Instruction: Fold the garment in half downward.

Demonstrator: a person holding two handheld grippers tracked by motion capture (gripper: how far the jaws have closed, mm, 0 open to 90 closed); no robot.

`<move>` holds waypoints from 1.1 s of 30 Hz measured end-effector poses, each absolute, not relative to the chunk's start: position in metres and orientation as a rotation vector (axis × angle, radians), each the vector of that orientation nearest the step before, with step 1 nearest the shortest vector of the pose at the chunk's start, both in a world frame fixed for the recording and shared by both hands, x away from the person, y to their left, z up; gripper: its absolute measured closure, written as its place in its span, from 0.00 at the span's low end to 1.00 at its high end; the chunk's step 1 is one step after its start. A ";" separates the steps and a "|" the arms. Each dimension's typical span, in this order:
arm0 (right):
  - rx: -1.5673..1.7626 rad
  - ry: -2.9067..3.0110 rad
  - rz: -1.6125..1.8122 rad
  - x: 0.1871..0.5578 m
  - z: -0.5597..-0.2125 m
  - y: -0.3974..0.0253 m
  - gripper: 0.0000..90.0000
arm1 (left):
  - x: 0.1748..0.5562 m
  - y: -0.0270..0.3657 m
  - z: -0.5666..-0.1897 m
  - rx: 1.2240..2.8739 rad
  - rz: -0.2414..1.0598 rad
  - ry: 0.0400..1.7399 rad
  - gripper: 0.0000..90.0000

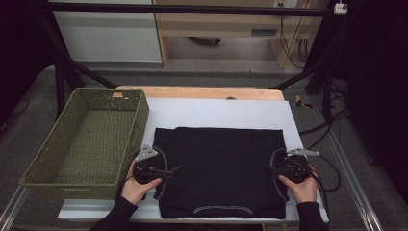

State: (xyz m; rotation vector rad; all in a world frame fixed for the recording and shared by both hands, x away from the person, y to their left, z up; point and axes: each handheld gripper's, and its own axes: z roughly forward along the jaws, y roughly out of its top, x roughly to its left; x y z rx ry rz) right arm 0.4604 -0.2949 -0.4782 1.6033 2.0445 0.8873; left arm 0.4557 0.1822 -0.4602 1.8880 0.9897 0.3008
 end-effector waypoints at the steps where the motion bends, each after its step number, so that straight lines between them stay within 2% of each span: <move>1: 1.604 2.045 0.888 0.461 -0.478 -0.295 0.12 | 0.455 0.183 -0.461 1.889 0.301 0.991 0.04; 7: 1.608 2.022 0.873 0.459 -0.483 -0.289 0.14 | 0.452 0.188 -0.460 1.878 0.307 0.992 0.04; 11: 1.620 2.027 0.863 0.457 -0.480 -0.287 0.26 | 0.451 0.190 -0.461 1.876 0.313 1.006 0.04; 15: 1.639 2.047 0.869 0.457 -0.476 -0.285 0.48 | 0.451 0.192 -0.461 1.870 0.306 1.016 0.04; 18: 1.660 2.077 0.919 0.457 -0.474 -0.285 0.73 | 0.450 0.192 -0.460 1.866 0.304 1.021 0.04; 20: 1.683 2.091 0.957 0.457 -0.474 -0.285 0.84 | 0.449 0.192 -0.460 1.871 0.307 1.018 0.04; 25: 1.706 2.086 0.961 0.458 -0.471 -0.287 0.88 | 0.449 0.193 -0.459 1.868 0.311 1.020 0.04; 33: 1.730 2.050 0.981 0.460 -0.467 -0.303 0.89 | 0.450 0.193 -0.460 1.870 0.319 1.023 0.04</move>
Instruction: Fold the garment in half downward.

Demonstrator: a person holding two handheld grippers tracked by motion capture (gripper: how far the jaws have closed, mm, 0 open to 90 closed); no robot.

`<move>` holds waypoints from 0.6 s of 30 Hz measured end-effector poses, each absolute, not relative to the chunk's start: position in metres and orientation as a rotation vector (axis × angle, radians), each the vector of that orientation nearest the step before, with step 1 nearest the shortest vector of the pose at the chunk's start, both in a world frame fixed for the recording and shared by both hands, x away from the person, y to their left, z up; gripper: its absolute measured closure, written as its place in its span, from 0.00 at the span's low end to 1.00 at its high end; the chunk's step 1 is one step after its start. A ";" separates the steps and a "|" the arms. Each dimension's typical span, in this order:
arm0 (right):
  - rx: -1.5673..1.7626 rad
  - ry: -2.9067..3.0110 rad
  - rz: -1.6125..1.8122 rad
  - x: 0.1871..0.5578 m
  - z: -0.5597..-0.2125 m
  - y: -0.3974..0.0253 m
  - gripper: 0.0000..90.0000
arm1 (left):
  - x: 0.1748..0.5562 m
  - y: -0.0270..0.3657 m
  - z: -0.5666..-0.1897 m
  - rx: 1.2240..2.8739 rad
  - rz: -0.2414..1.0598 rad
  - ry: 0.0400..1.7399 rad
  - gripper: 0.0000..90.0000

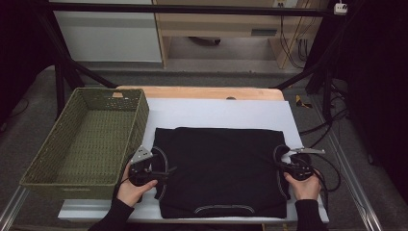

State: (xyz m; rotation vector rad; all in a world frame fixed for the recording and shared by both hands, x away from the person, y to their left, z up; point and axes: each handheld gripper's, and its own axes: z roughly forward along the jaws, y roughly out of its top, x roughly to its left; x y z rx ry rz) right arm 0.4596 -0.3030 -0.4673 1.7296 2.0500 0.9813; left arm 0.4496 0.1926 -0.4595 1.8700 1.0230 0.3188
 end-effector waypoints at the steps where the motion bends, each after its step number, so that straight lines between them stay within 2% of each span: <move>1: 1.727 2.044 0.986 0.460 -0.466 -0.305 0.89 | 0.450 0.193 -0.460 1.871 0.318 1.022 0.04; 18: 1.727 2.017 0.906 0.456 -0.467 -0.326 0.86 | 0.451 0.192 -0.461 1.877 0.322 1.036 0.04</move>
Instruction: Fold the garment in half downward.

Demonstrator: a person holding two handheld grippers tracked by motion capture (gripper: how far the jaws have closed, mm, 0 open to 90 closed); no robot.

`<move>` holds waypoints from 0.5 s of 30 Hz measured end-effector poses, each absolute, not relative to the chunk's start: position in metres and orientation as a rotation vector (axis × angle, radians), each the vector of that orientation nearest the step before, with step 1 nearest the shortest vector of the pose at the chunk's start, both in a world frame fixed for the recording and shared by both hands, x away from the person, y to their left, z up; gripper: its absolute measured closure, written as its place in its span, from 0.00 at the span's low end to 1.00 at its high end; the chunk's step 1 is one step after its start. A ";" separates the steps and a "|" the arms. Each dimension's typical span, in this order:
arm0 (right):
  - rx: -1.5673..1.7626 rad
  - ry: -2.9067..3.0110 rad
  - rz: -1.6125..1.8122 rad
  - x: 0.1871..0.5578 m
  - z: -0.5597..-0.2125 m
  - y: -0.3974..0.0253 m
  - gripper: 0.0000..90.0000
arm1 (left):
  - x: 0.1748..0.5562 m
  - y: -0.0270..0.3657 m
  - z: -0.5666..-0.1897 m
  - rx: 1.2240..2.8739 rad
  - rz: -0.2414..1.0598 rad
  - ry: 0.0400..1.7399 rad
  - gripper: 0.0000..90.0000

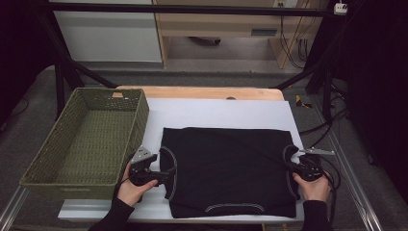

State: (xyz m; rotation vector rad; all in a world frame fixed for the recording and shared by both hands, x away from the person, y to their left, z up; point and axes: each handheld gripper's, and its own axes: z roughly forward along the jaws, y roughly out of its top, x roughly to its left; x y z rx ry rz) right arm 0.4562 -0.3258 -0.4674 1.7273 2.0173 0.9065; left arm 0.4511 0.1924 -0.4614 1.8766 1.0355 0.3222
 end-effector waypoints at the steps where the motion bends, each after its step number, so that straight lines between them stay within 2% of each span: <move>1: 1.710 2.016 0.912 0.456 -0.467 -0.325 0.84 | 0.451 0.192 -0.461 1.876 0.321 1.035 0.04; 3: 1.651 2.026 0.926 0.455 -0.465 -0.322 0.71 | 0.451 0.192 -0.461 1.875 0.320 1.036 0.04; 5: 1.596 2.001 0.950 0.452 -0.463 -0.322 0.53 | 0.452 0.192 -0.461 1.874 0.319 1.034 0.04; 8: 1.547 1.956 1.047 0.449 -0.457 -0.324 0.34 | 0.452 0.192 -0.461 1.870 0.316 1.035 0.04; 10: 1.525 1.945 1.093 0.448 -0.451 -0.322 0.26 | 0.453 0.192 -0.460 1.870 0.316 1.032 0.04; 15: 1.441 1.985 1.173 0.447 -0.440 -0.304 0.12 | 0.454 0.190 -0.458 1.872 0.314 1.026 0.04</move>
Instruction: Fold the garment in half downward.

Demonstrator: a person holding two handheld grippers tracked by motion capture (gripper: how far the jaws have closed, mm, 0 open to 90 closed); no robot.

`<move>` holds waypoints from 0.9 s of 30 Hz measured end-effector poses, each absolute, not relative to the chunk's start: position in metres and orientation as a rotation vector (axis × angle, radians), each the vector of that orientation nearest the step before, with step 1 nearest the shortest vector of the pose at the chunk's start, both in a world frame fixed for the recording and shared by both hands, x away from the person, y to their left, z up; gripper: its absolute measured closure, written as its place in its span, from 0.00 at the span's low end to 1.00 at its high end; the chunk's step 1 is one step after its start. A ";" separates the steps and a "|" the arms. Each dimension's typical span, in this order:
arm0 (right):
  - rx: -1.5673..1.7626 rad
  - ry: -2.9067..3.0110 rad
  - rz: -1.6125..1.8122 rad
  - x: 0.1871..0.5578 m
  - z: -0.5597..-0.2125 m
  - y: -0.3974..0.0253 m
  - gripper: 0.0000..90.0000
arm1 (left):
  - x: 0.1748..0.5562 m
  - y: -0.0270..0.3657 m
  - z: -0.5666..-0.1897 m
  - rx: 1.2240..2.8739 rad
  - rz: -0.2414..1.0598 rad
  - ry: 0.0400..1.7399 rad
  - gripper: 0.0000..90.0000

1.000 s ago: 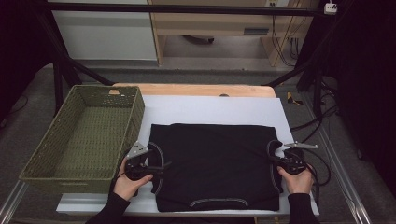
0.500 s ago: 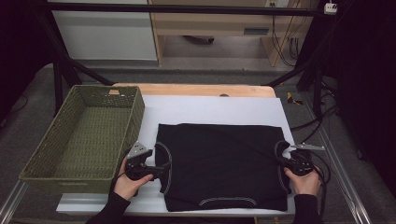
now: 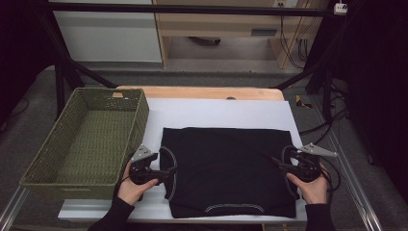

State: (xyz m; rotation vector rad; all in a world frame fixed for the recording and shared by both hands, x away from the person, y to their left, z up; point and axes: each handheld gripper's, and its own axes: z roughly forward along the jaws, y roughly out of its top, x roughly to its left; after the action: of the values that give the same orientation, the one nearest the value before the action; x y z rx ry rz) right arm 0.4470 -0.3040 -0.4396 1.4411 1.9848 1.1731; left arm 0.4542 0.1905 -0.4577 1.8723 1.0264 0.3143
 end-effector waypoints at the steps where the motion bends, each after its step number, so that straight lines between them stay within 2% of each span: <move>1: 1.431 1.990 1.186 0.447 -0.438 -0.299 0.12 | 0.454 0.190 -0.457 1.874 0.314 1.025 0.04; 11: 1.368 2.053 1.259 0.445 -0.435 -0.266 0.04 | 0.459 0.187 -0.454 1.878 0.317 1.028 0.03; 27: 1.242 2.145 1.333 0.437 -0.428 -0.220 0.02 | 0.464 0.182 -0.450 1.887 0.319 1.017 0.02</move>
State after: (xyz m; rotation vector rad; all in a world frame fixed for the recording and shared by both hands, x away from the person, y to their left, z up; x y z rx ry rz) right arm 0.4373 -0.2199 -0.4279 1.2417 2.1454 1.3326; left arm 0.4637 0.1816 -0.4499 1.8871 1.0165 0.3186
